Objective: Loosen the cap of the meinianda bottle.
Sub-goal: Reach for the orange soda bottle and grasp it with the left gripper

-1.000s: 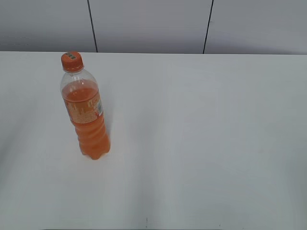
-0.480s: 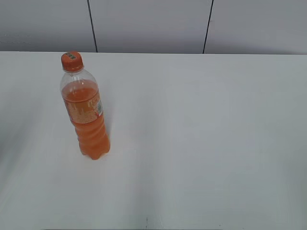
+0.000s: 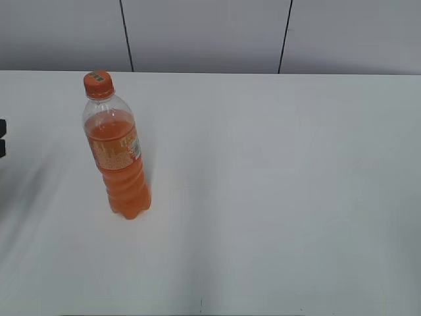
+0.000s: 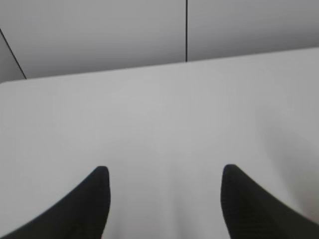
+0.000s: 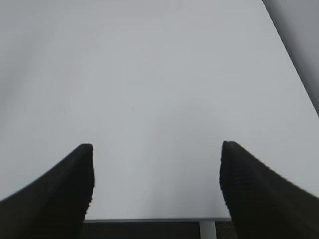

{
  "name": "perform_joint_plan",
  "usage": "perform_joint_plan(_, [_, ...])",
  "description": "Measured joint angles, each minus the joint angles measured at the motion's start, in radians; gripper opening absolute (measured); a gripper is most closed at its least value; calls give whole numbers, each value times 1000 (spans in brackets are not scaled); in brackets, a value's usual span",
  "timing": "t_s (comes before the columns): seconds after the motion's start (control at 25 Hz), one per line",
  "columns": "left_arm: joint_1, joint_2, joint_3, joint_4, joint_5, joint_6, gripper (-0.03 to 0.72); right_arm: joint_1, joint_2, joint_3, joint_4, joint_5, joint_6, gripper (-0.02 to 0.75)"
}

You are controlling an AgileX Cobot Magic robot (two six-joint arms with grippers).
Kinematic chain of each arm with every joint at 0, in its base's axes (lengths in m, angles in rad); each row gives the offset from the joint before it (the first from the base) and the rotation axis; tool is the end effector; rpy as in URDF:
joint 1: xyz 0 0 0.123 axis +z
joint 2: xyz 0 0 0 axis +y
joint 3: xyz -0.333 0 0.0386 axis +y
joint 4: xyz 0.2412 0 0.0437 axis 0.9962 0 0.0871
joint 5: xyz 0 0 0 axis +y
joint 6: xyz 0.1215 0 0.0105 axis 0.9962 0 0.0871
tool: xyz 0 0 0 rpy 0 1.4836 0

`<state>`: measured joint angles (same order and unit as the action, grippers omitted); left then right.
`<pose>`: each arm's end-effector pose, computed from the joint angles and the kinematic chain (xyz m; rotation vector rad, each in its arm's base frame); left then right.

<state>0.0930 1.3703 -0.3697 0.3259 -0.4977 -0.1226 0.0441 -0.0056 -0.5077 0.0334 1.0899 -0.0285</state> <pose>0.2482 0.0045 0.2263 0.1708 1.9961 0.0118 -0.0371 0.0020 0.2589 -0.0772 2.0587 0.0497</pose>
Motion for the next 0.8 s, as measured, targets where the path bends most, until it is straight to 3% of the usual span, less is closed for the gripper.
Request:
perform_joint_plan(0.16, [77,101,-20,166,-17,-76,426,0,0,0,0,0,0,587])
perform_joint_plan(0.48, [109,229,-38,760,-230,-180,426,0,0,0,0,0,0,587])
perform_joint_plan(0.68, [109,327,-80,976,-368,-236,426,0,0,0,0,0,0,587])
perform_joint_plan(0.8, [109,356,-101,1032,-424,-241,440,0,0,0,0,0,0,587])
